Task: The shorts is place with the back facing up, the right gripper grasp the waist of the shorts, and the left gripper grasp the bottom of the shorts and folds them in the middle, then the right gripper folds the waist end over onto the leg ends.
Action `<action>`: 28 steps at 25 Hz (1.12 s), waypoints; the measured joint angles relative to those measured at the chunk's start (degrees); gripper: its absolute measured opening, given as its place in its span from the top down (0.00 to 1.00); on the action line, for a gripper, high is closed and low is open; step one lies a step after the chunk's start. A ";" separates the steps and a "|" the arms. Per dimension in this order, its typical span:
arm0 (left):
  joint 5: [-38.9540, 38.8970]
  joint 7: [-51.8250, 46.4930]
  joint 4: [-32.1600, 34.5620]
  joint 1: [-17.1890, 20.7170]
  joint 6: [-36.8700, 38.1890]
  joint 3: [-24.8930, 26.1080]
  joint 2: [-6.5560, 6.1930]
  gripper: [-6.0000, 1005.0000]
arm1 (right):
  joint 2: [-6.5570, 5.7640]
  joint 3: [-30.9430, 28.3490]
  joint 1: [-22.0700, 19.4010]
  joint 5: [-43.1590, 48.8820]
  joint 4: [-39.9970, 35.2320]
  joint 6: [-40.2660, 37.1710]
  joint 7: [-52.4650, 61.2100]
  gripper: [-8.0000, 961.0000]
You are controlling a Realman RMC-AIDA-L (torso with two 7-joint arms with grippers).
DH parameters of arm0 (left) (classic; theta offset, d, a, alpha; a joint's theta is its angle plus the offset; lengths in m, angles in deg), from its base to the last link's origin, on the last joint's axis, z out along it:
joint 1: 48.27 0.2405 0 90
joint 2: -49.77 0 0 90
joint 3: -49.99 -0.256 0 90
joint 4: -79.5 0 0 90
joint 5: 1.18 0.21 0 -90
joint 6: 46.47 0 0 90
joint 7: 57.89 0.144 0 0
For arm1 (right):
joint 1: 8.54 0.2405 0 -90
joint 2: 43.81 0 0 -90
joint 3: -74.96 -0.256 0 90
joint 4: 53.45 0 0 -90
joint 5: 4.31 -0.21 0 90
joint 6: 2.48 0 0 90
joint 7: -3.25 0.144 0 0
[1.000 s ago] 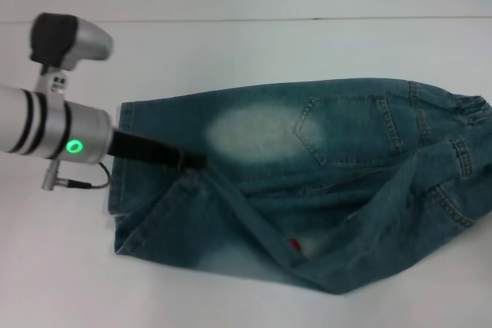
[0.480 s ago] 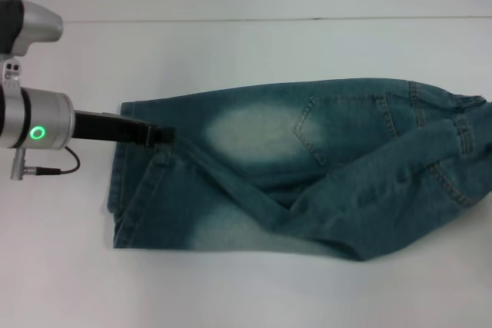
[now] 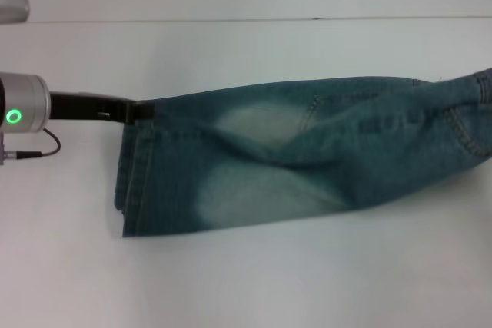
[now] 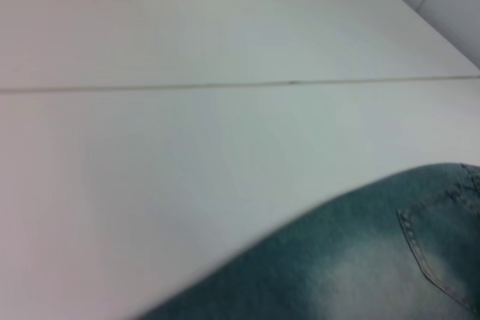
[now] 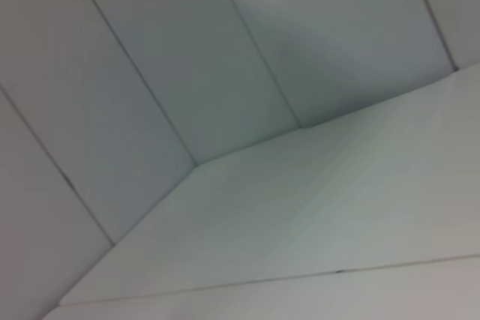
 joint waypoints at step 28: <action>-2.47 1.31 -3.31 -3.49 -12.59 -2.18 2.22 0.97 | -0.63 8.04 3.68 0.38 1.78 20.90 1.58 0.84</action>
